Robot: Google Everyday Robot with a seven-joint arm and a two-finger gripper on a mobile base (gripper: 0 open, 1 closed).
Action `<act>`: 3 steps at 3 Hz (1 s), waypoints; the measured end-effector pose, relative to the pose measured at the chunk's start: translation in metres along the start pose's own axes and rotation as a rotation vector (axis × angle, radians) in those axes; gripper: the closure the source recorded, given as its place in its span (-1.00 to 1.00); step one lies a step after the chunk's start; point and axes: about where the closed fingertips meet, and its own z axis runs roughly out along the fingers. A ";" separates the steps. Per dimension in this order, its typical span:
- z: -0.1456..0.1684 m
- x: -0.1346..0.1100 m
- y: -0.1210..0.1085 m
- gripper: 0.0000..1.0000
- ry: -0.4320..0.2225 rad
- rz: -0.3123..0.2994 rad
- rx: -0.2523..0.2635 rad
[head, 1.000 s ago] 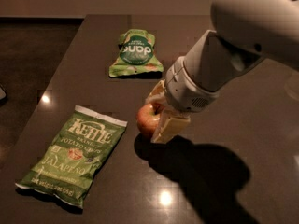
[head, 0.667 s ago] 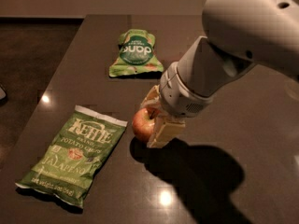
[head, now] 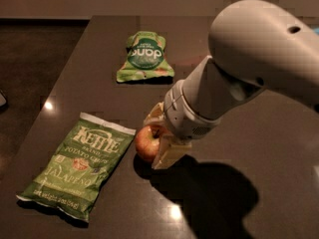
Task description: Move apple near green jalapeno chip bag
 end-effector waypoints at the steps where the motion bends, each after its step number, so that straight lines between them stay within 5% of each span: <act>1: 0.008 0.000 0.005 0.20 0.003 -0.022 0.015; 3: 0.019 0.003 0.010 -0.73 0.001 -0.049 0.018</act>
Offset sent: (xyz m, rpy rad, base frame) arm -0.0061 0.0047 -0.0268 -0.0016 -0.0407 0.0353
